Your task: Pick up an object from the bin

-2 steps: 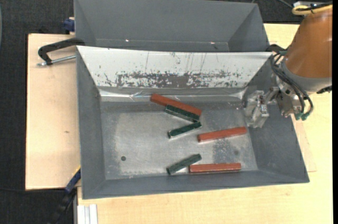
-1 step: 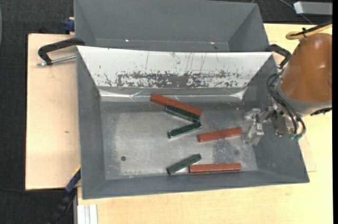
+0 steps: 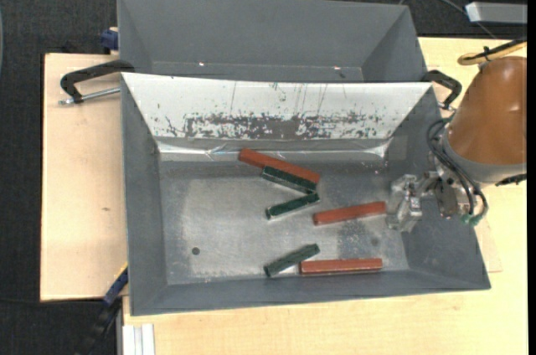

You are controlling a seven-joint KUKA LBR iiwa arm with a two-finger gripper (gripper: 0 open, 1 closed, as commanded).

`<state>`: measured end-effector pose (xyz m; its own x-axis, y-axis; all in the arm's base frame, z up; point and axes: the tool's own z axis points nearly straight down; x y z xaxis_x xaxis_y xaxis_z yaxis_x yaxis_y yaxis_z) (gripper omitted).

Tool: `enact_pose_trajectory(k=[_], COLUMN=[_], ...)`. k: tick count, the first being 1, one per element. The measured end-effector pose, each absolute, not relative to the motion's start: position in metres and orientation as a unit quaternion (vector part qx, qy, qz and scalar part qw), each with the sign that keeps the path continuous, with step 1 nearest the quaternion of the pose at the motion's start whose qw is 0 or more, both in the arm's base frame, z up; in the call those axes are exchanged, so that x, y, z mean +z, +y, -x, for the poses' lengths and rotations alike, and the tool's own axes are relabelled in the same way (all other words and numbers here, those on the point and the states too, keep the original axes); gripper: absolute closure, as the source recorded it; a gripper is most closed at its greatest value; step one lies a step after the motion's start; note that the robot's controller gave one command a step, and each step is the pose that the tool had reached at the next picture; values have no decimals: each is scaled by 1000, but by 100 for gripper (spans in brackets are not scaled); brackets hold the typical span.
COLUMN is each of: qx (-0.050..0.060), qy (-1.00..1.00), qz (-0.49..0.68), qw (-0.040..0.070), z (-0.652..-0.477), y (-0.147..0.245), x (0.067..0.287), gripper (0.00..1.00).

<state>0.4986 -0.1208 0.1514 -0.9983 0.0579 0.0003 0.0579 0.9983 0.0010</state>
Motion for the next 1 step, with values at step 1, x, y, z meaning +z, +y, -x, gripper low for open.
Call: enact_pose_trajectory(k=[1], qx=[0], qy=[-997], qz=[82], qw=[-3], z=[-526], y=[-127], x=[178], gripper=[100])
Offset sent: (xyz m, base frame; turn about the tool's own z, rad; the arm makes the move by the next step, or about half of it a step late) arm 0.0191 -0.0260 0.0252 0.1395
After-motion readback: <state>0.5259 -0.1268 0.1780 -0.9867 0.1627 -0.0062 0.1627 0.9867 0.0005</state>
